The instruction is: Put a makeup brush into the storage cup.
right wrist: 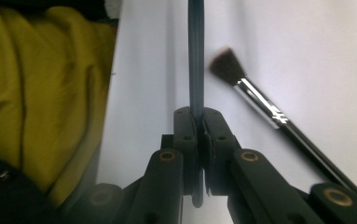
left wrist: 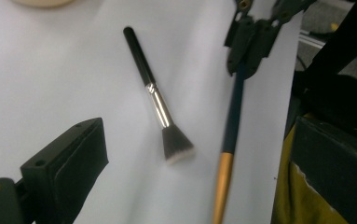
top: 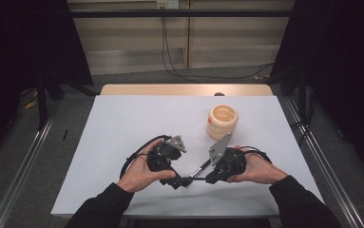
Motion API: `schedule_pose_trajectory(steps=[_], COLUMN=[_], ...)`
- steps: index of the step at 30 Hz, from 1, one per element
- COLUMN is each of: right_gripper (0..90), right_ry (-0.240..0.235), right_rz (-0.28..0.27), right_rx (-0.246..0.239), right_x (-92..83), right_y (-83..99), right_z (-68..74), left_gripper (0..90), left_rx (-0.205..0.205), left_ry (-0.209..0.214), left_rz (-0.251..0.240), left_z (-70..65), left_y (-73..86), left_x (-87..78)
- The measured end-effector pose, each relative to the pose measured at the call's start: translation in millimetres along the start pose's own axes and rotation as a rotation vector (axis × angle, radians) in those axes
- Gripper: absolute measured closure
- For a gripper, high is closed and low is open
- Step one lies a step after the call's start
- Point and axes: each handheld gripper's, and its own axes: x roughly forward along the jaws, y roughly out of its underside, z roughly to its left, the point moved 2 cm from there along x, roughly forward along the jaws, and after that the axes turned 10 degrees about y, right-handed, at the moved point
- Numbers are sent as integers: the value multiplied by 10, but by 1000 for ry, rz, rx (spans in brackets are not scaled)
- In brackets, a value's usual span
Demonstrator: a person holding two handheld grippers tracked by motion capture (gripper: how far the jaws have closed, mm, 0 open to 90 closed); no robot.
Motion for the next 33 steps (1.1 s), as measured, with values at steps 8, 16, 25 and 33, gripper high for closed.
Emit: schedule_pose_trajectory(steps=[8, 16, 25, 33], right_gripper=[859, 859, 859, 859], right_ry=[32, 90, 132, 176], right_rz=[-4, -18, -40, -113], right_rx=[27, 65, 149, 235], right_x=[-30, -62, -70, -116], right_y=[24, 48, 163, 265], right_z=[-28, -42, -64, -88], left_gripper=[38, 32, 29, 28], left_rx=[-12, -8, 4, -7], left_ry=[-87, -166, -200, -226], left_rz=[-115, -243, -360, -418], left_z=[10, 3, -21, -10], left_y=[84, 209, 281, 327], left_x=[-177, -276, -304, -354])
